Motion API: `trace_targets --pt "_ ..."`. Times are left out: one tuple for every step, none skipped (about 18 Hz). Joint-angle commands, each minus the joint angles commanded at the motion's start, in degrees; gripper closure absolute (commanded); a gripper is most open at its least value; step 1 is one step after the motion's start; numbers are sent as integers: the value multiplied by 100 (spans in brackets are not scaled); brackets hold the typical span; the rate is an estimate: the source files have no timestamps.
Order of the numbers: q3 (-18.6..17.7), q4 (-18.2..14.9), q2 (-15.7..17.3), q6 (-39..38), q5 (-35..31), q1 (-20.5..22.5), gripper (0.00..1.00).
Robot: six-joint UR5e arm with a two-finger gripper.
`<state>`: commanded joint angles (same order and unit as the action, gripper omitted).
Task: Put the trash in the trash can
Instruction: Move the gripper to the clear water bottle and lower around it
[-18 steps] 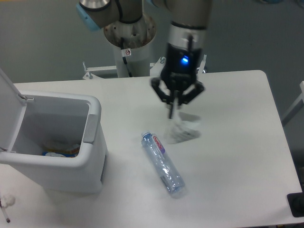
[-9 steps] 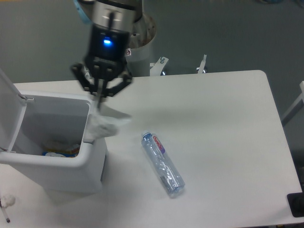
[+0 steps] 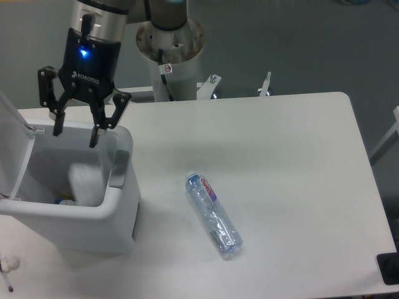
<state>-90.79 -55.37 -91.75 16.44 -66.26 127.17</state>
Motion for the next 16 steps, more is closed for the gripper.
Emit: trace_targets --pt "-9 35 -88 -9 -131 401 0" --pt "0 35 -176 -9 -176 718 0" --pt "17 44 -377 -17 -176 939 0" --pt "44 44 -527 -9 -176 1202 0" --pt "53 44 -650 -9 -176 1492 0" --pt "70 44 -886 9 -176 1695 0" --pt "88 79 -1089 17 -176 1801 0" --pt "123 79 -1317 18 -194 1898 0" --pt "149 70 -1572 9 -281 1960 0" --pt "141 62 -1783 9 -534 1969 0" --pt "89 70 -1968 17 -867 1969 0" --pt "114 36 -2144 18 -1184 1969 0" --pt "193 18 -2346 0 -1413 1961 0" --pt "298 0 -2487 -44 -1476 1943 0" --pt "438 -26 -2671 -87 -1486 1926 0" --pt "570 -61 -2855 -149 -1477 1899 0"
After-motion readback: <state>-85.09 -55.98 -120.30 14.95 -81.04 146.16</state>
